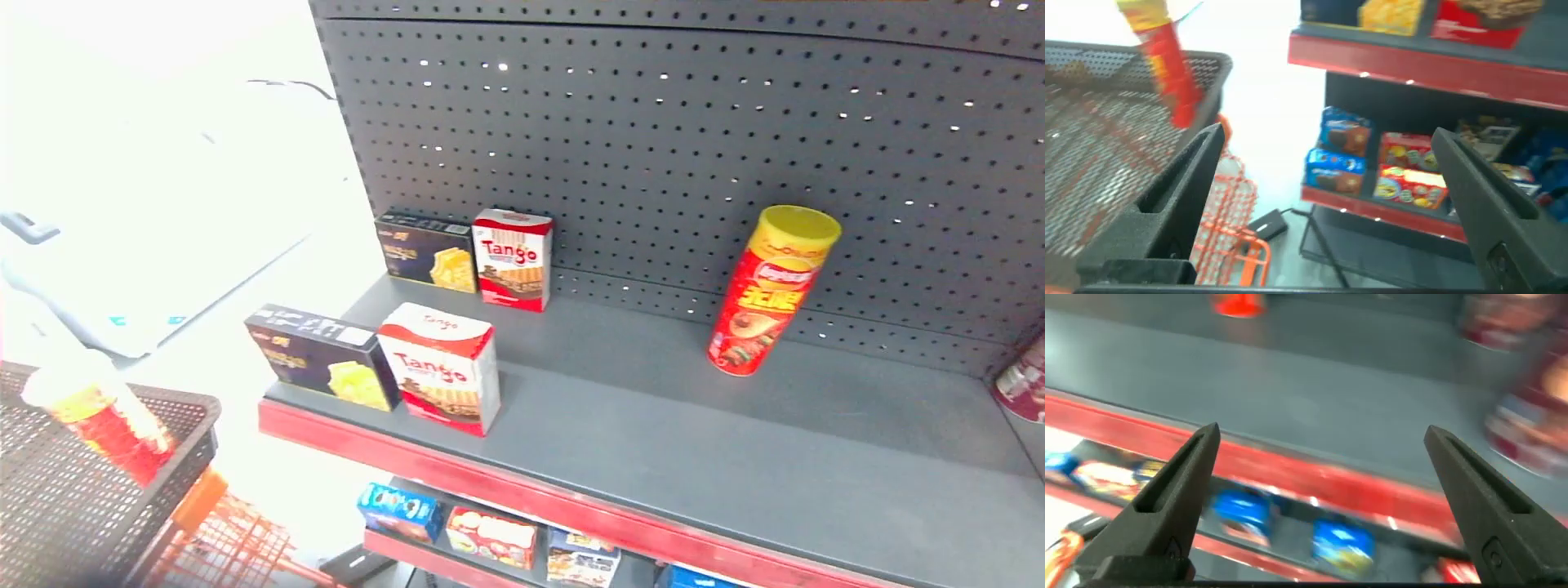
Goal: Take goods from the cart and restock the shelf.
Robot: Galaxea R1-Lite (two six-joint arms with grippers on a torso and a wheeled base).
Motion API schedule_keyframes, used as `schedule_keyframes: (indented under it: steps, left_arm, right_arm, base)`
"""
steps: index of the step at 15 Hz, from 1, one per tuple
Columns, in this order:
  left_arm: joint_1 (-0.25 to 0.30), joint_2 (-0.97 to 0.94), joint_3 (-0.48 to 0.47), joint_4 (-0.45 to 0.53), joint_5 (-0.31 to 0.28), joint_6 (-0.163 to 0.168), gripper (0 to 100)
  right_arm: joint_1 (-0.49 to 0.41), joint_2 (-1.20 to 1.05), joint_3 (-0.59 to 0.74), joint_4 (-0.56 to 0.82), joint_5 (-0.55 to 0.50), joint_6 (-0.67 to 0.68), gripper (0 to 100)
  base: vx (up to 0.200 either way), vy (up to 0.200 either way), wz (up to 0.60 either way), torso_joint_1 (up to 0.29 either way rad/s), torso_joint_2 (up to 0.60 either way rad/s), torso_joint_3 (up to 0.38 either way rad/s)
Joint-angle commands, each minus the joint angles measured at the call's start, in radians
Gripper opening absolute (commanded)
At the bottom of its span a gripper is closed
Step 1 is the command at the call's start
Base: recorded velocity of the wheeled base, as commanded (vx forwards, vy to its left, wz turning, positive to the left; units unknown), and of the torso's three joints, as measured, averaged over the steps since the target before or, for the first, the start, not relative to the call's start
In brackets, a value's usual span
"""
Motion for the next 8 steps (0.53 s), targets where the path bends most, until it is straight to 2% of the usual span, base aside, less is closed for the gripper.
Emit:
schedule_keyframes:
  steps: [1, 3, 8]
  left_arm:
    - [0.001, 0.001, 0.0, 0.0, 0.0, 0.0, 100]
    - [0.0, 0.001, 0.0, 0.0, 0.0, 0.0, 100]
    - [0.0, 0.001, 0.0, 0.0, 0.0, 0.0, 100]
  right_arm:
    - [0.0, 0.001, 0.0, 0.0, 0.0, 0.0, 100]
    - [0.0, 0.001, 0.0, 0.0, -0.001, 0.0, 100]
    - [0.0, 0.001, 0.0, 0.0, -0.001, 0.001, 100]
  base:
    - [0.0, 0.0, 0.6, -0.002, 0.01, -0.002]
    - [0.0, 0.0, 0.6, 0.002, 0.0, 0.002]
    - [0.0, 0.0, 0.0, 0.0, 0.0, 0.0]
